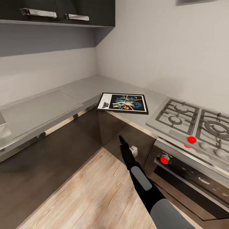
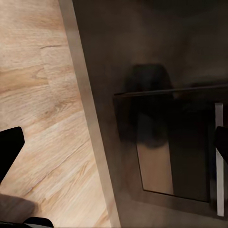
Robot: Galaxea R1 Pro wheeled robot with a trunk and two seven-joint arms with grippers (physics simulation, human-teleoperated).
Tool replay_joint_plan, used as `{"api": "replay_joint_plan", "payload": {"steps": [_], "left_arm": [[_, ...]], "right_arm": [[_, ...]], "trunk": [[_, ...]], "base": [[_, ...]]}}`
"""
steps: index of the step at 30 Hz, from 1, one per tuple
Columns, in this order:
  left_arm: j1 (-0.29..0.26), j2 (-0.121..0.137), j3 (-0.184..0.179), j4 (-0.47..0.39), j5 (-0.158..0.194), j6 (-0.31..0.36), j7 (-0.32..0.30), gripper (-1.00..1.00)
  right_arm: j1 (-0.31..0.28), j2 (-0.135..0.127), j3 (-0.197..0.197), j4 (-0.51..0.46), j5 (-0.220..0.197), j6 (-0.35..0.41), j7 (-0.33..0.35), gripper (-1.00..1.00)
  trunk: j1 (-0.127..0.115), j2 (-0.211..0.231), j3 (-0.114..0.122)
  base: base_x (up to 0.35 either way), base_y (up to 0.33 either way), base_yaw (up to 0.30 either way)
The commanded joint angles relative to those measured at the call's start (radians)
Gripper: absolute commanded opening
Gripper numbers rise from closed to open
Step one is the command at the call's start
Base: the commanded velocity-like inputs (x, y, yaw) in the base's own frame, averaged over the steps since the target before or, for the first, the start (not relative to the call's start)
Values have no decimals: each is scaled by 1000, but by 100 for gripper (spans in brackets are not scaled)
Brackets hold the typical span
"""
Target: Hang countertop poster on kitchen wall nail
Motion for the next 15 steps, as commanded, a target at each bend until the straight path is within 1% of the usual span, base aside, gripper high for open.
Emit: {"api": "replay_joint_plan", "payload": {"steps": [1,4,9,15], "left_arm": [[1,0,0,-1,4,8,-2,100],[1,1,0,-1,4,8,-3,100],[1,5,0,-1,4,9,-3,100],[1,9,0,-1,4,9,-4,100]], "right_arm": [[-1,0,8,2,-11,-6,5,100],[-1,0,13,2,-11,-7,6,100],[-1,0,16,3,-11,-7,5,100],[-1,0,16,3,-11,-7,5,100]], "trunk": [[0,0,-1],[0,0,-1],[0,0,-1],[0,0,-1]], "base": [[27,27,0],[43,70,0],[91,178,0],[27,50,0]]}}
